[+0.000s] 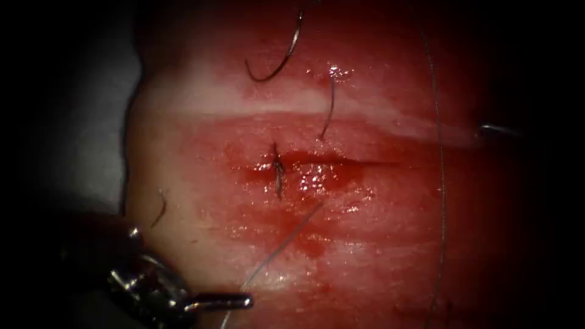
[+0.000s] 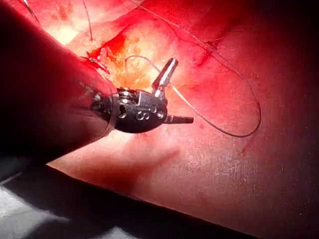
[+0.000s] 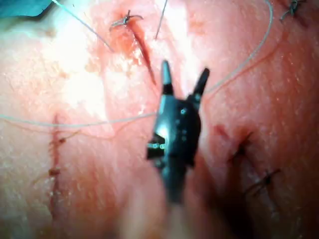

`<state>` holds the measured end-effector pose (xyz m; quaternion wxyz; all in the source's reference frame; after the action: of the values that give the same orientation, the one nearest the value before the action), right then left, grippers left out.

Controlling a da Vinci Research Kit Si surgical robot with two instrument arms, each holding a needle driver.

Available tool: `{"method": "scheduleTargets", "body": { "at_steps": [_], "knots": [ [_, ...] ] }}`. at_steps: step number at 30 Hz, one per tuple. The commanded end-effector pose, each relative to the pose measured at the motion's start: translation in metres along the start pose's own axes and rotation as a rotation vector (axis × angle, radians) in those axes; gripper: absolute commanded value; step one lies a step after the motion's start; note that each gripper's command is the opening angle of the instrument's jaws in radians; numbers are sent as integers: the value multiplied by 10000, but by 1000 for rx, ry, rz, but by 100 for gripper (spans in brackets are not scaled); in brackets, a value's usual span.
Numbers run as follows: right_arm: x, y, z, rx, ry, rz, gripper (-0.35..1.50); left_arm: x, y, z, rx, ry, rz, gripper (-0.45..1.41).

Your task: Wound Closure

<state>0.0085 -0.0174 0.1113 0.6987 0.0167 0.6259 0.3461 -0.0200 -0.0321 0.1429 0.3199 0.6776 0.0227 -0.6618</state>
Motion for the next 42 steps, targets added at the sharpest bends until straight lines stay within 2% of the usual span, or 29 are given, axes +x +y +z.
{"method": "scheduleTargets", "body": {
  "at_steps": [1,2,3,5,6,7,10,12,13,18,24,31,33,42],
  "knots": [
    [-11,-9,4,9,0,9,125,-3,7,7,-1,5,-4,18],
    [-12,-11,6,8,1,8,123,-5,5,6,-1,7,-4,-32],
    [-13,-13,7,14,1,6,120,-7,3,5,-4,8,-4,-45],
    [-18,-25,11,86,-5,1,110,-14,-6,0,4,-1,-5,-45],
    [-21,-33,13,176,-8,-1,105,-15,-12,-2,9,-7,-7,-45],
    [-23,-39,14,219,-17,-2,100,-16,-16,-2,15,-15,-10,-45],
    [-28,-61,23,306,-65,-66,93,-18,-27,0,22,-16,-16,-45],
    [-30,-77,32,354,-95,-115,93,-21,-33,4,26,-18,-19,-45],
    [-29,-101,46,414,-116,-186,94,-24,-39,9,31,-24,-22,-45],
    [-19,-148,82,527,-135,-384,94,-33,-50,16,42,-29,-25,-45],
    [-3,-164,102,516,-94,-577,94,-36,-64,7,54,-14,-30,-45],
    [-3,-172,117,459,-84,-741,94,-39,-74,13,62,-18,-35,-45],
    [-3,-177,126,424,-89,-809,101,-39,-78,20,61,-12,-37,-45],
    [-13,-185,142,402,-96,-915,105,-41,-85,22,61,-2,-46,-45]
  ]
}}
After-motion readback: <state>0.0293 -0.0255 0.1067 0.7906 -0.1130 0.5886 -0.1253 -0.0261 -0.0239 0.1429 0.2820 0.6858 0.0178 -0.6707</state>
